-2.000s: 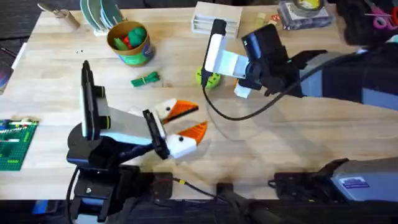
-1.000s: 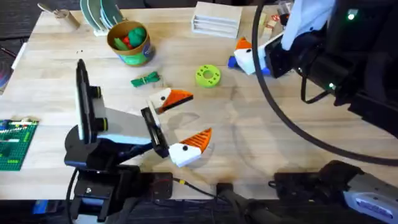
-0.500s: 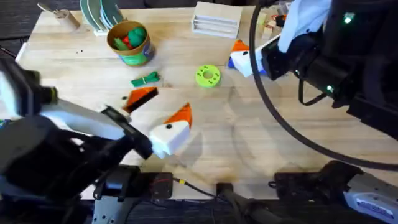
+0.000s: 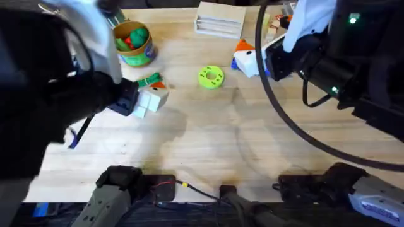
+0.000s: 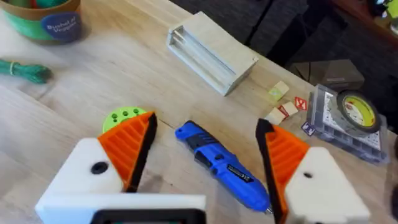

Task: Pick up the gripper from the table and insert it into the empty holder that is missing its gripper. Then pick up a screw, insert it into the mounting hole, and use the screwdriver to tighten it. Finally, clean up the table by picking up the vegetable and placing it into the bucket.

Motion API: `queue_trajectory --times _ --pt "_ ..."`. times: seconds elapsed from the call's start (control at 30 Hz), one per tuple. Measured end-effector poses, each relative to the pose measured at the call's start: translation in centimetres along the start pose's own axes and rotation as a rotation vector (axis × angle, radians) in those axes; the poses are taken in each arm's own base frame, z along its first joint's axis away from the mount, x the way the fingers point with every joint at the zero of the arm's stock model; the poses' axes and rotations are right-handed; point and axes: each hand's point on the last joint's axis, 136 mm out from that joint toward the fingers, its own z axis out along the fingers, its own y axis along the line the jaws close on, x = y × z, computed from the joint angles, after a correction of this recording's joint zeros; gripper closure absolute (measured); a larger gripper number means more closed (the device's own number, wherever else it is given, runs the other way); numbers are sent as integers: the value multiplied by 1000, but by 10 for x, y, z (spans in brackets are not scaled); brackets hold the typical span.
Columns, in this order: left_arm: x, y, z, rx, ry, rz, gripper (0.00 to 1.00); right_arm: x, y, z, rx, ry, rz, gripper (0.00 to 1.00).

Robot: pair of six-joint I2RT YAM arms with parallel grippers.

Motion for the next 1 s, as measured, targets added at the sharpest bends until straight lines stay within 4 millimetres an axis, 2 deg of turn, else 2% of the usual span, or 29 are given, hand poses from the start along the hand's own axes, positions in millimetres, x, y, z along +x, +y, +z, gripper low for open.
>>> queue_trajectory --times 0.17,0.27,0.4,0.6,0.83,1.0 --pt "16 3 32 32 151 189 8 0 0 0 0 0 13 9" --pt "20 8 52 47 202 250 10 0 0 0 0 0 15 10" --pt "23 22 82 56 241 243 9 0 0 0 0 0 16 9" --pt "45 30 119 112 333 197 8 1 0 0 0 3 16 7" --pt "45 36 142 111 334 202 8 15 2 0 -9 61 1 9" --pt "44 47 156 84 318 190 8 24 3 -1 -13 96 -9 10"
